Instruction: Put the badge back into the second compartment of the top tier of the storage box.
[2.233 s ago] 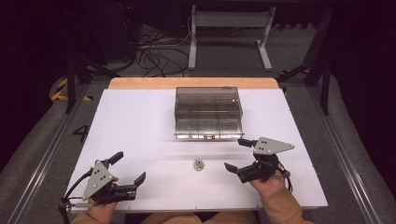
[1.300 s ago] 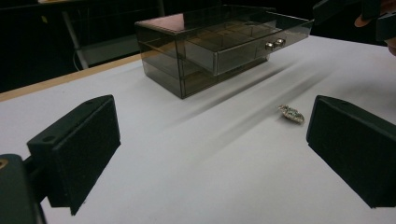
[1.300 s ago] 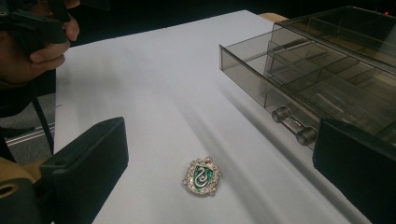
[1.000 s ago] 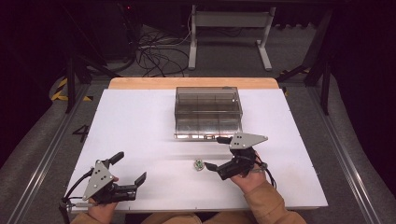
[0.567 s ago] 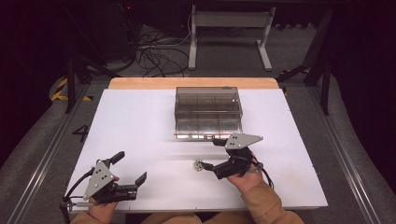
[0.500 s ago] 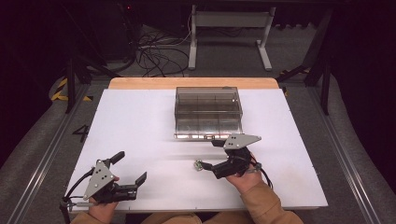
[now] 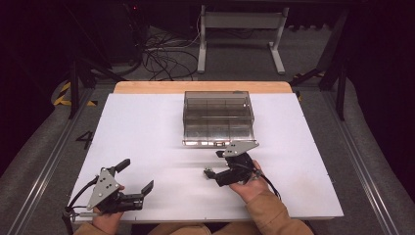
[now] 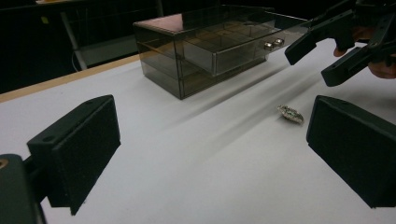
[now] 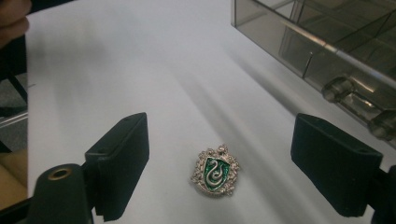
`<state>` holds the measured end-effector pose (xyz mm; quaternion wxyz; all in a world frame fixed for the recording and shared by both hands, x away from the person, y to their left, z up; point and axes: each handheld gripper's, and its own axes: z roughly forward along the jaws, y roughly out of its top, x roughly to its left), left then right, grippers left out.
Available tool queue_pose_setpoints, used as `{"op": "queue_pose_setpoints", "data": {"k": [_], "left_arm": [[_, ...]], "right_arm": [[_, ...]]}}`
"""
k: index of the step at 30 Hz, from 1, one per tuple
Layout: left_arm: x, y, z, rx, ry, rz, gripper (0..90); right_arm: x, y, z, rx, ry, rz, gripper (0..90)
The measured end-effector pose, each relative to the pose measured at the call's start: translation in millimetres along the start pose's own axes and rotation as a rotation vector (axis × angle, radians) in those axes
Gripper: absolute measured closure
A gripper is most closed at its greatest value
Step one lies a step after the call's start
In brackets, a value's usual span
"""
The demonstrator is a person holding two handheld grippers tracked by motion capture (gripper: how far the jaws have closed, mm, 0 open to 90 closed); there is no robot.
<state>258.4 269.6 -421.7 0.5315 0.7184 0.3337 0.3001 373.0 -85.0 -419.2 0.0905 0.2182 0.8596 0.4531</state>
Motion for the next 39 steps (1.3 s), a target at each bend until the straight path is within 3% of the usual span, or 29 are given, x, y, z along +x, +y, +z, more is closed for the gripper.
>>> {"op": "queue_pose_setpoints", "data": {"k": [16,30,39], "left_arm": [[-0.2,-0.2,0.6,0.006,-0.001,-0.004,3.6],[0.0,-0.2,0.8,0.010,-0.001,-0.003,3.6],[-0.2,-0.2,0.8,0.007,0.000,-0.002,3.6]], "right_arm": [[-5.0,-5.4,23.9,0.132,-0.020,0.034,24.6],[0.1,-6.5,34.1,0.187,-0.051,-0.009,27.3],[2.7,-5.9,34.9,0.178,-0.052,-0.035,34.2]]}}
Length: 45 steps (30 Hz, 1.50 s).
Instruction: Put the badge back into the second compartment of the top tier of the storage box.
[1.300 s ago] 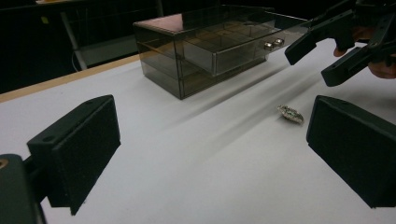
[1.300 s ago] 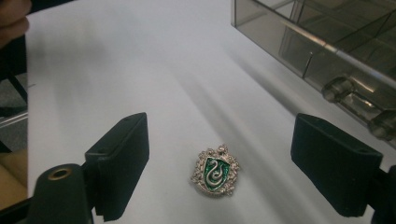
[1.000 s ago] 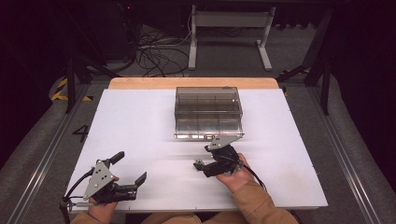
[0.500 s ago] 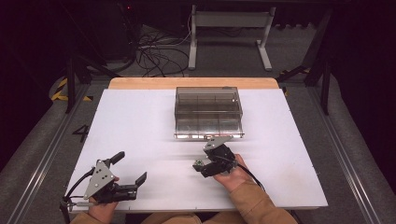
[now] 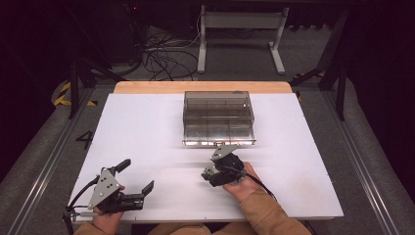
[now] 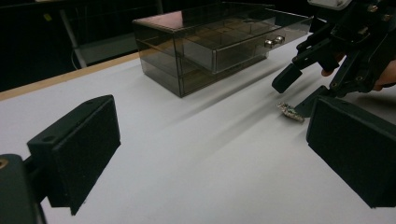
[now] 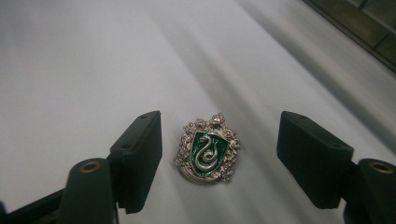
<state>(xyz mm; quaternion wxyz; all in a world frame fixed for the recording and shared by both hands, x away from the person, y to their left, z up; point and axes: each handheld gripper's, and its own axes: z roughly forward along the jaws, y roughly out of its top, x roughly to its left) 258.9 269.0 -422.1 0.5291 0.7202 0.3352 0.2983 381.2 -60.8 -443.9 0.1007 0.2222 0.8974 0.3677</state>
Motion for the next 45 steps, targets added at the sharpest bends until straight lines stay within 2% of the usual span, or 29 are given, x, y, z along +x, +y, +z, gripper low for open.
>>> {"op": "queue_pose_setpoints", "data": {"k": [8,16,24,39,44,45], "left_arm": [[-0.4,0.0,0.4,0.002,-0.003,0.001,3.6],[0.1,-0.1,0.7,0.002,-0.001,0.000,3.6],[0.1,-0.1,0.7,0.003,-0.002,0.000,3.6],[-0.1,-0.1,0.0,0.000,-0.001,-0.001,3.6],[0.0,-0.1,0.0,-0.001,-0.001,-0.001,3.6],[0.0,-0.1,-0.2,-0.001,-0.001,0.000,3.6]], "right_arm": [[1.1,0.3,1.7,-0.005,0.024,0.000,41.7],[2.5,0.0,8.2,0.028,-0.005,-0.009,49.6],[4.4,0.3,11.7,0.044,-0.007,-0.006,54.0],[7.6,1.1,10.9,0.047,-0.035,-0.023,56.3],[8.4,1.7,7.4,0.029,-0.045,-0.020,56.5],[7.8,1.9,6.1,0.031,-0.041,-0.034,56.5]]}}
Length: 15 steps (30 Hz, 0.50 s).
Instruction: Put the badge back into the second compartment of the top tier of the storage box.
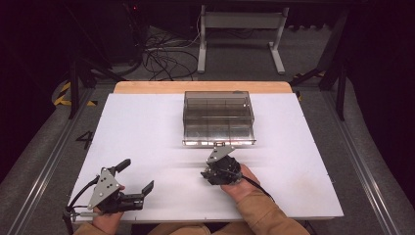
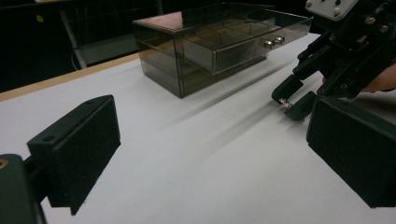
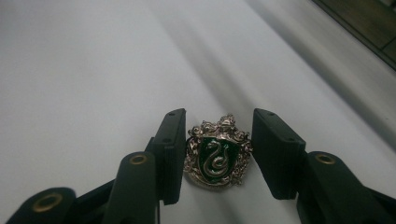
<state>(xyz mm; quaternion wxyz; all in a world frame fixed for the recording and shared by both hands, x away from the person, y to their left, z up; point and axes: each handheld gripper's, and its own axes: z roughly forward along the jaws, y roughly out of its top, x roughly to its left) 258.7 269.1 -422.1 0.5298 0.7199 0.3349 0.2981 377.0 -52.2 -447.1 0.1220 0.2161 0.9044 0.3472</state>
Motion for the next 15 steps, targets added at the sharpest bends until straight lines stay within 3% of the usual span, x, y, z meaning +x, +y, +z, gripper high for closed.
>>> {"op": "queue_pose_setpoints", "data": {"k": [15], "left_arm": [[0.4,0.2,-0.6,-0.003,0.002,0.001,3.6]], "right_arm": [[2.6,1.6,-23.3,-0.063,0.000,-0.016,56.5]]}}
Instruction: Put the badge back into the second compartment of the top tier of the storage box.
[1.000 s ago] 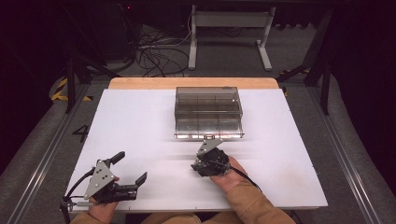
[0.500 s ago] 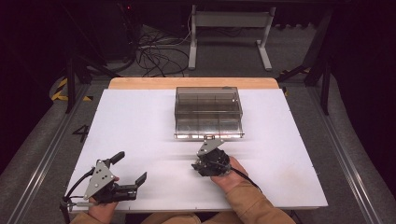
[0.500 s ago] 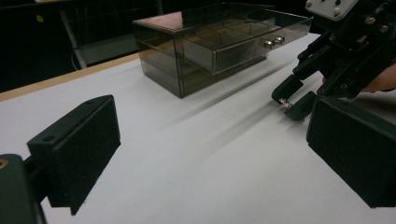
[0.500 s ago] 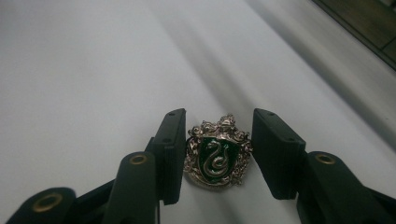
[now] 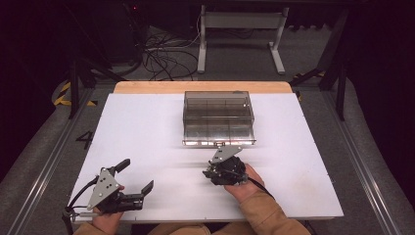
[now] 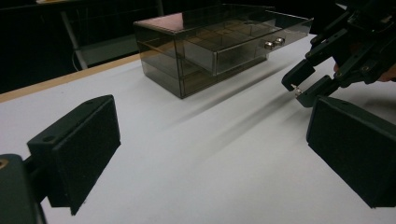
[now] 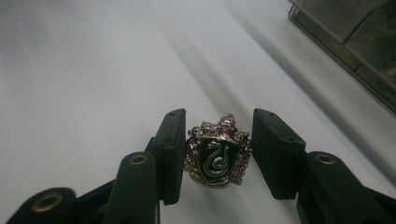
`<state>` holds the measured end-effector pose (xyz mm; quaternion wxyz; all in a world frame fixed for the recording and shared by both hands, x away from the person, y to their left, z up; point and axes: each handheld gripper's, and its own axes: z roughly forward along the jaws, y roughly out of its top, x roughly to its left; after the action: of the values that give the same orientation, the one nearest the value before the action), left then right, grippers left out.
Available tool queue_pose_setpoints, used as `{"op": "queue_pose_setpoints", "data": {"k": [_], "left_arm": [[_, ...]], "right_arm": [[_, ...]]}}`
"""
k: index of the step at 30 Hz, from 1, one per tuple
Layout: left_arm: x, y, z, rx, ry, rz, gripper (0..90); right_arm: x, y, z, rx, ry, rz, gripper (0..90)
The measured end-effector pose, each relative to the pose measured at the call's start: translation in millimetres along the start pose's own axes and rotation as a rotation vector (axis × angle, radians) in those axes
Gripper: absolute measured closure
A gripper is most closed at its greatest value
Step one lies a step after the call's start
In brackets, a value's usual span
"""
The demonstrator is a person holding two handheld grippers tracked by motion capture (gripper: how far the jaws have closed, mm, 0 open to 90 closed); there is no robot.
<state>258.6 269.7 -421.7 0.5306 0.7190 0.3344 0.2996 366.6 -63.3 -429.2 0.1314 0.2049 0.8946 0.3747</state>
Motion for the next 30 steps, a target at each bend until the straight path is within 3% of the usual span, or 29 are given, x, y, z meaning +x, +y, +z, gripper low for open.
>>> {"op": "queue_pose_setpoints", "data": {"k": [8,30], "left_arm": [[-0.4,0.2,-0.2,-0.001,0.001,0.001,3.6],[-0.4,0.1,0.6,0.002,0.001,-0.001,3.6]], "right_arm": [[1.6,1.2,-16.9,-0.061,0.006,-0.007,56.5],[0.0,11.8,-32.0,-0.088,0.014,-0.025,56.5]]}}
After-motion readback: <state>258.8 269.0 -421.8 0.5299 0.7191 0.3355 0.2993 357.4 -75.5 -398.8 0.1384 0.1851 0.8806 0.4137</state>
